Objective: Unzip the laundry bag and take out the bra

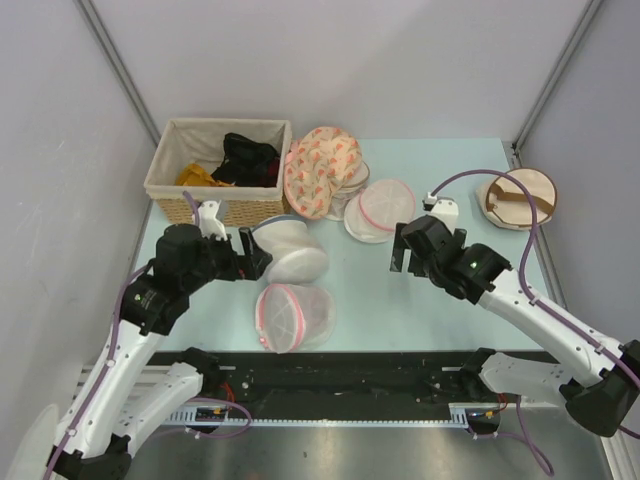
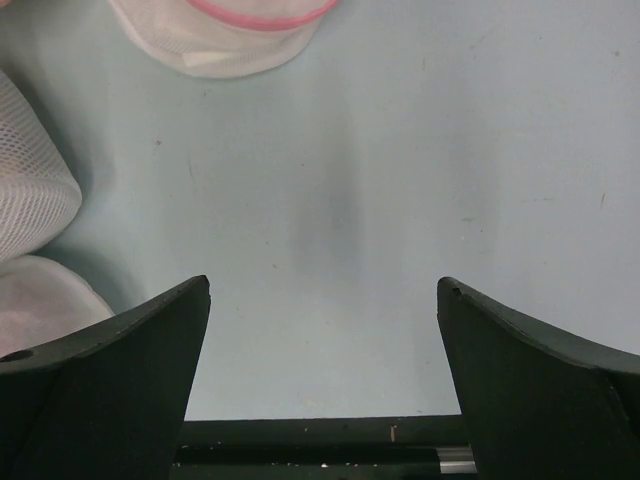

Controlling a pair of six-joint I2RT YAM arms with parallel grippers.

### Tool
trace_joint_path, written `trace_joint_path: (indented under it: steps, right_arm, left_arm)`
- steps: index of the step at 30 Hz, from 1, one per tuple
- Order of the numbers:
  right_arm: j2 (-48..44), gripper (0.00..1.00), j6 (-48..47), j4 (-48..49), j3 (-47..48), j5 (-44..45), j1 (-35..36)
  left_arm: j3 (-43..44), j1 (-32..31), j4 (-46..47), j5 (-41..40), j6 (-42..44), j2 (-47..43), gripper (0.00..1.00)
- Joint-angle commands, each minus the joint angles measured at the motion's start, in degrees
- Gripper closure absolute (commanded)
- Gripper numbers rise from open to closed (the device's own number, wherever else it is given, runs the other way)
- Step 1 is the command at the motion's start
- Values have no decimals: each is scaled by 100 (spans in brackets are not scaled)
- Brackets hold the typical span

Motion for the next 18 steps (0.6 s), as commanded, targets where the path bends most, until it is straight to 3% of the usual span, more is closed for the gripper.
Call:
trace_joint_path:
  steps: [1,12,18]
  right_arm:
    - [25,0,66,239,31,210,224]
    - [139,0,198,975,39,-334,821]
    - [726,0,418,2407,197,-598,2323]
  left_arm:
    - [53,-20,-29,-18,164,62,0]
    - [35,-20,-442,-474,190,27,0]
    - [203,6,-802,-1386,-232,290,0]
